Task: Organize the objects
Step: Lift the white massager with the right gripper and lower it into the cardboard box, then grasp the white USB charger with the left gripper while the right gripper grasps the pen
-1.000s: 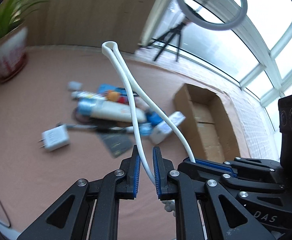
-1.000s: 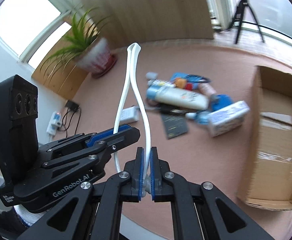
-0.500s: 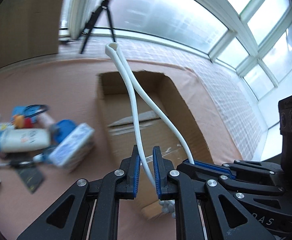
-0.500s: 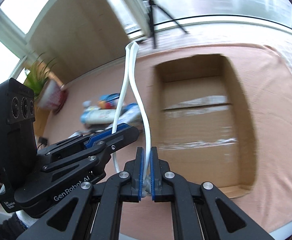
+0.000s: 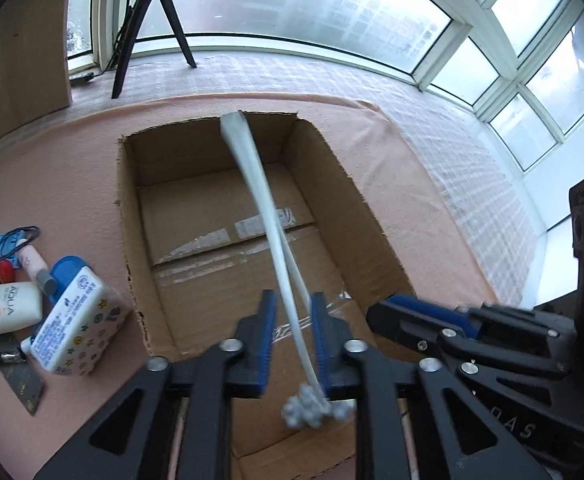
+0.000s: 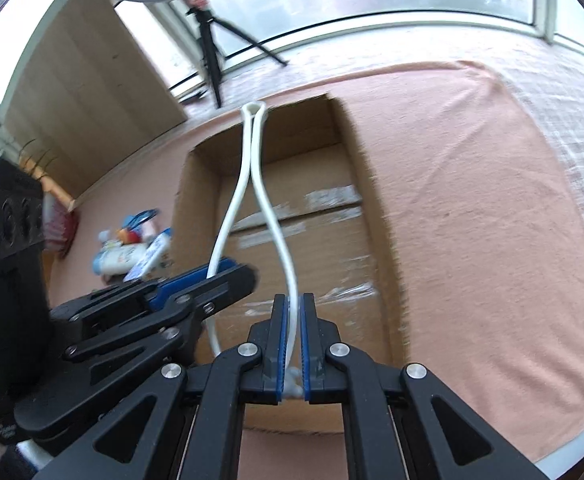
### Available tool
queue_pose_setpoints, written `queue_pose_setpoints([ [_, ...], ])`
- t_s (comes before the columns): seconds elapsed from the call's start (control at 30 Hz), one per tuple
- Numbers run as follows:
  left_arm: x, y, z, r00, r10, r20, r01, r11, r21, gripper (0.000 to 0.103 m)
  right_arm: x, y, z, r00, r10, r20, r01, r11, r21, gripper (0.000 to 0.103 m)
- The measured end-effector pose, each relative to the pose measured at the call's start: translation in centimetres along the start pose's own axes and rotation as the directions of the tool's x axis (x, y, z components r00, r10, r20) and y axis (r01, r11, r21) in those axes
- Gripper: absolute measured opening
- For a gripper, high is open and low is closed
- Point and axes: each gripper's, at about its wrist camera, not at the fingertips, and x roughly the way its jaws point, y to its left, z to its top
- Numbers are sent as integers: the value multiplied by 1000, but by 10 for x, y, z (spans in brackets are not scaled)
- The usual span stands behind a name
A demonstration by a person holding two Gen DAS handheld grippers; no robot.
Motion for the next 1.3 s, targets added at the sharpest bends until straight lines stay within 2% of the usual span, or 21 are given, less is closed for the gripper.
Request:
queue_pose_setpoints([
  [0.03, -1, 2, 0, 1000, 17, -2, -17, 1000, -1, 36, 0, -2, 0, 1000, -17, 9, 17, 1000, 0, 20],
  [0.1, -7, 9, -2, 999, 43, 2, -43, 999, -17, 58, -5, -4, -1, 998, -55, 36, 55, 998, -1, 31],
  [0.17, -18, 16, -5, 998, 51, 27, -50, 998, -32, 61, -10, -6, -2, 996, -64, 57, 64, 998, -3, 41],
  [0.23, -32, 21, -6, 996, 76, 53, -75, 997, -23, 62, -14, -5, -5, 993, -85, 81, 85, 996, -7, 45],
  [0.3, -44, 26, -9, 992, 101, 75, -100, 995, -11, 67, -18, 1, -8, 991, -101, 92, 104, 994, -34, 45],
  [0.4, -62, 38, -16, 986, 134, 101, -133, 991, -9, 67, -23, 14, -12, 988, -104, 114, 112, 991, -71, 45],
  [0.67, -109, 114, -47, 968, 227, 106, -212, 968, -138, 67, -28, 63, -20, 981, -50, 189, 82, 982, -169, 45],
  [0.9, -137, 186, -79, 946, 315, 78, -289, 927, -241, 69, -9, 105, -25, 992, -9, 124, 37, 975, -221, 45],
  [1.13, -146, 260, -114, 923, 384, 2, -363, 873, -327, 69, 11, 139, -29, 997, 58, 43, -47, 973, -225, 45],
  [1.3, -147, 290, -128, 921, 388, -26, -370, 855, -363, 70, 31, 164, -32, 993, 117, -16, -117, 968, -221, 45],
])
